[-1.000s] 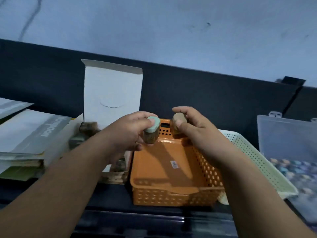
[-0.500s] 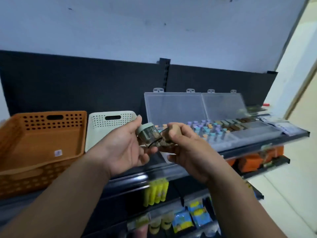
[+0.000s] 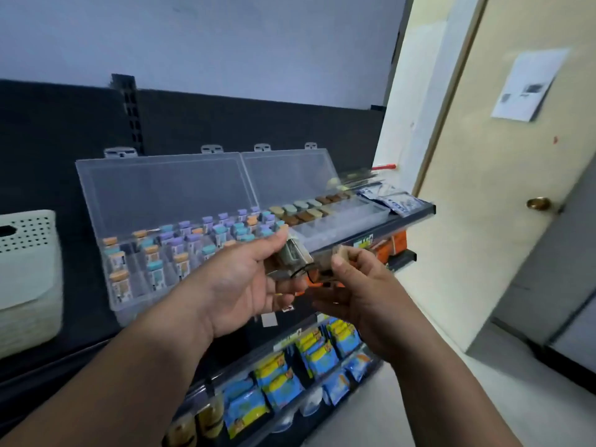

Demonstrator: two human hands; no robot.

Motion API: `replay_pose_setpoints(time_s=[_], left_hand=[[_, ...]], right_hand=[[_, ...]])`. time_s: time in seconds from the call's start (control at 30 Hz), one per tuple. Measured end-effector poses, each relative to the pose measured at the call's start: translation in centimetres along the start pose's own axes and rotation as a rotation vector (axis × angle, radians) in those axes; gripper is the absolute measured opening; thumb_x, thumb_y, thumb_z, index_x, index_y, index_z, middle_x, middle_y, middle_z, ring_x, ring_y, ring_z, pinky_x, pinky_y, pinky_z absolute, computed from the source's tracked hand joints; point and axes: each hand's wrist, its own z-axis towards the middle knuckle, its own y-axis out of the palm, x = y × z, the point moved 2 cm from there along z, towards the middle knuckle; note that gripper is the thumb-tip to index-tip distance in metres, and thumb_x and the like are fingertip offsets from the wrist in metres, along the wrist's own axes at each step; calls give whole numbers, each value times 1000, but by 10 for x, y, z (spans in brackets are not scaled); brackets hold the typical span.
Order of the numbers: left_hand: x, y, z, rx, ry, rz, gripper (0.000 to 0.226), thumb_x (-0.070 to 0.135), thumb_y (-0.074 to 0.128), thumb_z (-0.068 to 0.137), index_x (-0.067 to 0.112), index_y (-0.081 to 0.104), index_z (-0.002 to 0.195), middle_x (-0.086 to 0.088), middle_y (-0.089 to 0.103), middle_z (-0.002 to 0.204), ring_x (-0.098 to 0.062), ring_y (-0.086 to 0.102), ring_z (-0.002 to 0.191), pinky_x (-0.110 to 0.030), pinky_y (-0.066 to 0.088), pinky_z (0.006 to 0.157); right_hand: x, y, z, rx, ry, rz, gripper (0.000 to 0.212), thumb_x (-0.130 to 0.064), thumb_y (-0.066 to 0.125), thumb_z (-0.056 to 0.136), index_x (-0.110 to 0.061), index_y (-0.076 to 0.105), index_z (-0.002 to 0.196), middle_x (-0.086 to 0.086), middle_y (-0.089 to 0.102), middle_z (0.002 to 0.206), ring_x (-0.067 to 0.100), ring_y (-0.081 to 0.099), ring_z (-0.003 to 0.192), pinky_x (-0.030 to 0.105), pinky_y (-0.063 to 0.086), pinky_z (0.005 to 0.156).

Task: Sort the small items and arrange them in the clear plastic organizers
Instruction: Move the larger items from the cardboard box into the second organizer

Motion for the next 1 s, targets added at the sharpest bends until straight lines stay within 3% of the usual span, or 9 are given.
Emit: replay_pose_setpoints(time_s=[0.1,0.17,0.3,0.5,0.7,0.83,1.0], left_hand=[[-3,20,38,94,79,94,38,36,63,78,11,64,108,-12,67,101,-23,63,83,-25,47,57],[-3,31,67,142,144,141,28,30,64,85,10,65,104,-8,69,93,-17,63,79,-21,47,55],[3,46,128,194,235,215,15,23,69,84,16,65,97,0,70,86,-14,61,79,-27,44,65],[25,64,203,248,356,418,31,27,72,77,27,58,104,0,67,101,-22,65,90,-39,54,79],[31,66,263,359,363,659,31,19,67,84,34,54,107,12,61,103,-7,61,83,-17,44,59],[35,57,302,521,339,796,31,14,68,81,33,55,102,8,59,105,-16,62,89,-34,54,76],[33,51,341,628,239,939,46,21,69,79,32,52,120,4,58,114,-17,58,101,-40,53,88]], right_hand=[[1,-36,16,86,-32,-20,19,-23,57,93,-14,53,110,10,70,94,22,69,75,26,55,59],[-1,-59,32,133,-60,-61,18,-22,58,93,-13,55,109,12,68,96,23,66,77,23,53,58],[-13,-101,74,197,-103,-150,22,-21,60,92,-10,59,111,14,69,99,20,61,79,28,53,69],[-39,-158,135,273,-148,-280,25,-17,65,90,-27,63,113,8,68,105,21,67,86,35,52,75],[-42,-197,196,244,-153,-373,39,-12,67,88,-39,58,114,4,64,109,26,66,95,42,57,79],[-47,-213,254,142,-188,-523,39,-18,70,86,-41,57,116,-3,64,109,17,65,95,43,56,86],[-48,-226,330,-35,-267,-780,42,-26,74,82,-36,57,118,-6,64,109,9,62,97,31,53,84]])
